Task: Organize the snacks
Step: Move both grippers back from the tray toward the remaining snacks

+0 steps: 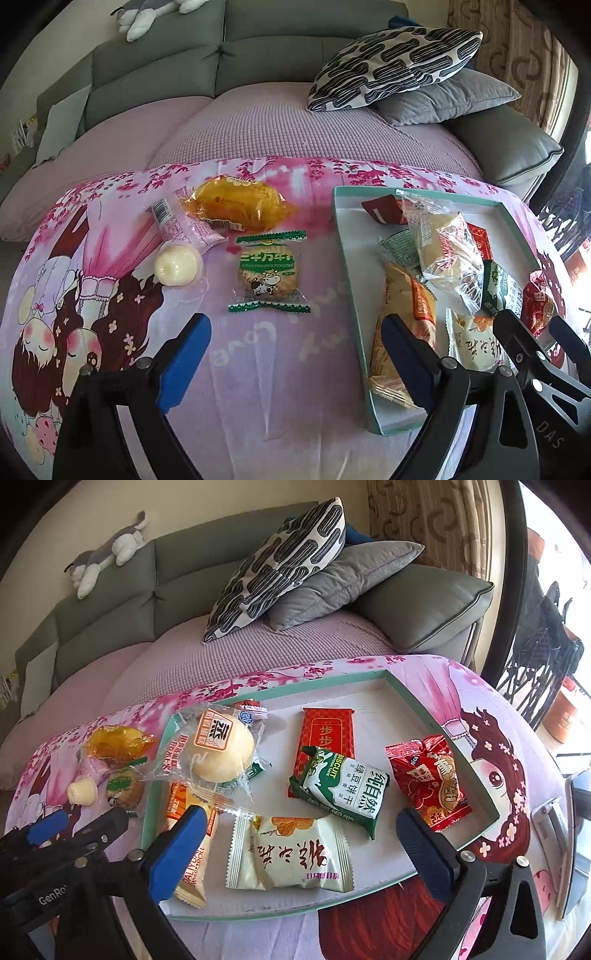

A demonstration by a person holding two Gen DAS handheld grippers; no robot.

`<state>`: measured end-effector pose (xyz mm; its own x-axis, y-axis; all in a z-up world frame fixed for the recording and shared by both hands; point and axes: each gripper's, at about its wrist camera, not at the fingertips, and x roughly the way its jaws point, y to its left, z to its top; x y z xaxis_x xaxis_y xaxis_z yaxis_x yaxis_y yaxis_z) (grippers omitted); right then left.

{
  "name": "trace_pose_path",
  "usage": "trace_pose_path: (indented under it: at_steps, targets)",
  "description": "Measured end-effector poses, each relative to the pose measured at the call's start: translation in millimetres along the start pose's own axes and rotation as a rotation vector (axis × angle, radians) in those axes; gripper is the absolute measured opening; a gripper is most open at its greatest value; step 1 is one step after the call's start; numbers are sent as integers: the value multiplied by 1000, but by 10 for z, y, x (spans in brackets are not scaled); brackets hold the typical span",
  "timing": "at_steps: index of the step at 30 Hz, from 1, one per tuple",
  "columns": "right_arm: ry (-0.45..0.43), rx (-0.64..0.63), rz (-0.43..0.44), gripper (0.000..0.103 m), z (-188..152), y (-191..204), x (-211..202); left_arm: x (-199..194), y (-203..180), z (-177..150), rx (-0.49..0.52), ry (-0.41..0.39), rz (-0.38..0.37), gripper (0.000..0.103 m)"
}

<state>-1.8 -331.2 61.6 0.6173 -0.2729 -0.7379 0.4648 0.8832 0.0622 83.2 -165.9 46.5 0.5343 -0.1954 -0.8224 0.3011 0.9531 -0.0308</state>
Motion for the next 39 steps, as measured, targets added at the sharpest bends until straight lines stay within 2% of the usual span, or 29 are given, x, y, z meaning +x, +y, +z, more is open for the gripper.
trace_pose_path:
  at_steps: [7,14,20,28,34,39]
  targets:
    - [10,-19,16,103,-21,130,-4,9,99,-40,-10,-10,23,95]
    - [15,-50,13,103,-46,248,-27,18,274,-56,-36,12,43,95]
    - [19,-91,42,103,-74,469,-36,-19,705,-20,-123,4,128,95]
    - [16,-173,120,103,-153,972,-36,-83,1431,-57,-267,2,262,95]
    - [18,-220,173,103,-213,1337,-8,-130,1789,-106,-328,-1,294,95]
    - [5,-248,196,103,-238,1531,8,-83,1866,-93,-331,-1,276,95]
